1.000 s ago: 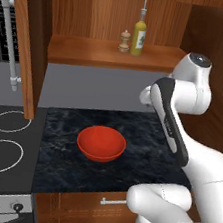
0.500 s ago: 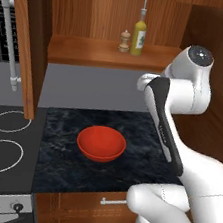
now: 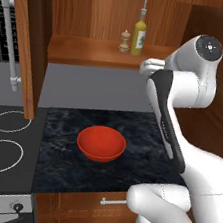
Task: Retrieve the bottle and the shaker from the cabinet and place them next to the mixing bowl on the counter. Then add garlic from the fridge to the mixing bowl.
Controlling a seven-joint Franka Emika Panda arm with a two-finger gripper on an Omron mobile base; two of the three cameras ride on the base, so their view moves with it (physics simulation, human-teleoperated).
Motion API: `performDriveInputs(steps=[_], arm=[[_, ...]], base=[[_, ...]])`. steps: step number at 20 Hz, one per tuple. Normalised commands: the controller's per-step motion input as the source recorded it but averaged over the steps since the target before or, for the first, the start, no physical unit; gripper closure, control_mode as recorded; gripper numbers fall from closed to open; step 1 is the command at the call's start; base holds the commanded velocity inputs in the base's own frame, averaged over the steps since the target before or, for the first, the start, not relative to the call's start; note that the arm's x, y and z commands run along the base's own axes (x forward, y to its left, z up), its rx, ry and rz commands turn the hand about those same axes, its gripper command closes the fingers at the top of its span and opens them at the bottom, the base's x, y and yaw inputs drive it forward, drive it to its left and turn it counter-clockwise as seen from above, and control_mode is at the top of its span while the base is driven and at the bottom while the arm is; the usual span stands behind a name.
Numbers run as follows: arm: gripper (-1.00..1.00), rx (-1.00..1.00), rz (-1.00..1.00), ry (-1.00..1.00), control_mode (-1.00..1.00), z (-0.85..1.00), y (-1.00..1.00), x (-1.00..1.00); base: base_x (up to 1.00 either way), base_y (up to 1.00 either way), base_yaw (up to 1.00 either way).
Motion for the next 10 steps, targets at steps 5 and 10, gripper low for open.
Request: performDriveInputs(steps=[5,10], arm=[[-1.00,0.00,0.06,-0.08,-1.00,0.26,0.00,0.31],[-1.00,0.00,0.15,0.00,-1.00,0.30,0.00,0.49]], base=[[0.00,0.00,0.00],[0.00,0.00,0.00]])
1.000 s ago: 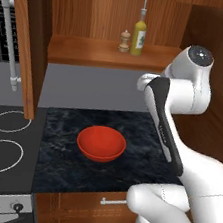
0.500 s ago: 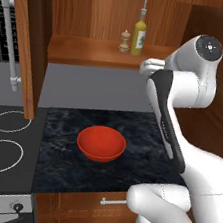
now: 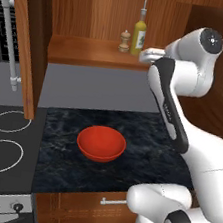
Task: Retrieve the bottle and the shaker from the cabinet and place them next to the mixing bowl on the counter. Then add garlic from the fridge to the mixing bowl.
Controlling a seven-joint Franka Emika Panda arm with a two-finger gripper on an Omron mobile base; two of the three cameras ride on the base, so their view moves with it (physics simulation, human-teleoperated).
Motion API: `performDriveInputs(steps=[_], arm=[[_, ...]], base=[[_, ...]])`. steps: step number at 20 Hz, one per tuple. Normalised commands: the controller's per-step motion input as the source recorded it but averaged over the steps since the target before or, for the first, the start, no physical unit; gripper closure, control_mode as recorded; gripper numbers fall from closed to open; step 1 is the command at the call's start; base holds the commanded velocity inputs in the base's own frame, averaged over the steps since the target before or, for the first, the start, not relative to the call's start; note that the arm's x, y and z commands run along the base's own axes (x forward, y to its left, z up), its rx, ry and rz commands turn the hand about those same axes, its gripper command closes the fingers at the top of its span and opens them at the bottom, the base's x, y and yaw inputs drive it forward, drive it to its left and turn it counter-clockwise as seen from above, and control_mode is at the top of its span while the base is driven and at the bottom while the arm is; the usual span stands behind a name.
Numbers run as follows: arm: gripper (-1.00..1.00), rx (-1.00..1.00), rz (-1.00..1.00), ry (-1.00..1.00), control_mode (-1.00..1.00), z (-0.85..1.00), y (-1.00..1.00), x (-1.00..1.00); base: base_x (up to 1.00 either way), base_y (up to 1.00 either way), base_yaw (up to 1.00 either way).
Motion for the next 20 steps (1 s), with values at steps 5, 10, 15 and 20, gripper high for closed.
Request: performDriveInputs(steps=[5,10,15,20], arm=[[-1.00,-0.03,0.05,0.02,-1.00,0.03,0.00,0.59],[-1.00,-0.02,0.01,0.01,-1.00,0.00,0.00,0.73],[-1.00,0.00,0.04,0.00,-1.00,0.00,0.00,0.48],[-1.00,0.00,0.04,0.00,-1.00,0.00,0.00,0.45]], base=[[0.00,0.00,0.00],[0.00,0.00,0.00],[0.00,0.00,0.00],[0.00,0.00,0.00]])
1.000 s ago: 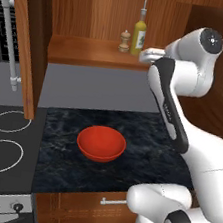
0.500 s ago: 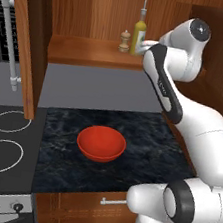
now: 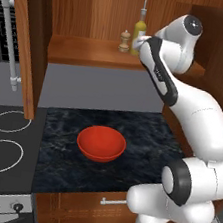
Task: Retrieve the bottle and the shaker from the cabinet and place them next to the mixing bowl on the counter. Then add garlic from the fridge to the mixing bowl.
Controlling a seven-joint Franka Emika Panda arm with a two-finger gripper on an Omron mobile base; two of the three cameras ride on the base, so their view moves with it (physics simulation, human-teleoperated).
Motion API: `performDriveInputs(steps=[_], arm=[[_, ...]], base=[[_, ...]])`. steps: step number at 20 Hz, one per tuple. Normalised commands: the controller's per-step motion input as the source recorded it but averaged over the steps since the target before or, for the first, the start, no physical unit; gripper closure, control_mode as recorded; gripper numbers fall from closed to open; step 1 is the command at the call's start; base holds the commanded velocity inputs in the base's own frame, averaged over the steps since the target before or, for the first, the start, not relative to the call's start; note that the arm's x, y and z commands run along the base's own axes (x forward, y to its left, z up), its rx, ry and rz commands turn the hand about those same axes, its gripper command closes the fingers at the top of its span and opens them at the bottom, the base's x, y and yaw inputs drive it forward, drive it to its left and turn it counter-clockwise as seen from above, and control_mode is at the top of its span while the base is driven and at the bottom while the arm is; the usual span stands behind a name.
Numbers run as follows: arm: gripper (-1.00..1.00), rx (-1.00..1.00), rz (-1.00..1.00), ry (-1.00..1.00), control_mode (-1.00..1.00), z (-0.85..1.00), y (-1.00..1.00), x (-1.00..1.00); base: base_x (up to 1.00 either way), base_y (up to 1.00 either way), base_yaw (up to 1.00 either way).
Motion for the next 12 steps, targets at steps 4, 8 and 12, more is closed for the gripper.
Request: performDriveInputs(steps=[4,8,12], arm=[[-1.00,0.00,0.03,0.00,-1.00,0.00,0.00,0.48],[-1.00,0.00,0.04,0.00,-1.00,0.00,0.13,0.44],[-1.00,0.00,0.02,0.00,-1.00,0.00,0.18,0.40]], base=[[0.00,0.00,0.00],[0.00,0.00,0.00],[0.00,0.00,0.00]])
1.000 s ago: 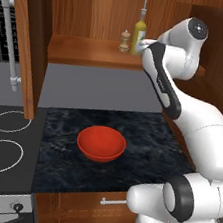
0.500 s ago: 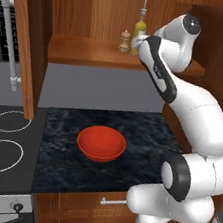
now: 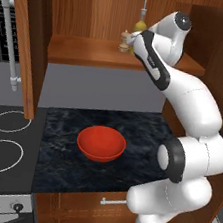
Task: Retrieve the bottle and the shaker from the cabinet and place them next to the mixing bowl on the counter. Then add garlic from the fridge to the mixing bowl.
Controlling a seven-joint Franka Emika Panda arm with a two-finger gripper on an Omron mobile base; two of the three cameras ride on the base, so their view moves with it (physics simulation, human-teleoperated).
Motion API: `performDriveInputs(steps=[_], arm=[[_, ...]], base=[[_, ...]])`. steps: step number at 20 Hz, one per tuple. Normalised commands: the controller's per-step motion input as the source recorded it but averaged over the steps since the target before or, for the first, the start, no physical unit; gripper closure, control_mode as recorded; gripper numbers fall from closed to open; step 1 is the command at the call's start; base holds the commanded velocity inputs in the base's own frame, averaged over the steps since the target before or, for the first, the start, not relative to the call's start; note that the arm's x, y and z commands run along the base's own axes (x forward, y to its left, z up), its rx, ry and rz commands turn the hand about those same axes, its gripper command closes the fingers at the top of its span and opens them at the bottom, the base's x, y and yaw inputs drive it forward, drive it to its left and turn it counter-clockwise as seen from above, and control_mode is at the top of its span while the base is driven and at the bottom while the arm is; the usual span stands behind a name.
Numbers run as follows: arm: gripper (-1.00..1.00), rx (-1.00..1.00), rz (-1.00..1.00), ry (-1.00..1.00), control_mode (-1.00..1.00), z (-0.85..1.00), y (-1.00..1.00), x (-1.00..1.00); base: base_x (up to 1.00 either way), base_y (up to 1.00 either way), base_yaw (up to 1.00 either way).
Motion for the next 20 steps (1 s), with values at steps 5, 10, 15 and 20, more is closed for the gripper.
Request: performDriveInputs(steps=[5,10,15,20], arm=[[-1.00,0.00,0.01,0.00,-1.00,0.00,0.02,0.36],[-1.00,0.00,0.01,0.00,-1.00,0.00,0.00,0.38],[-1.00,0.00,0.02,0.00,-1.00,0.00,0.00,0.21],[-1.00,0.00,0.04,0.00,-1.00,0.00,0.00,0.09]], base=[[0.00,0.00,0.00],[0.00,0.00,0.00],[0.00,0.00,0.00],[0.00,0.00,0.00]])
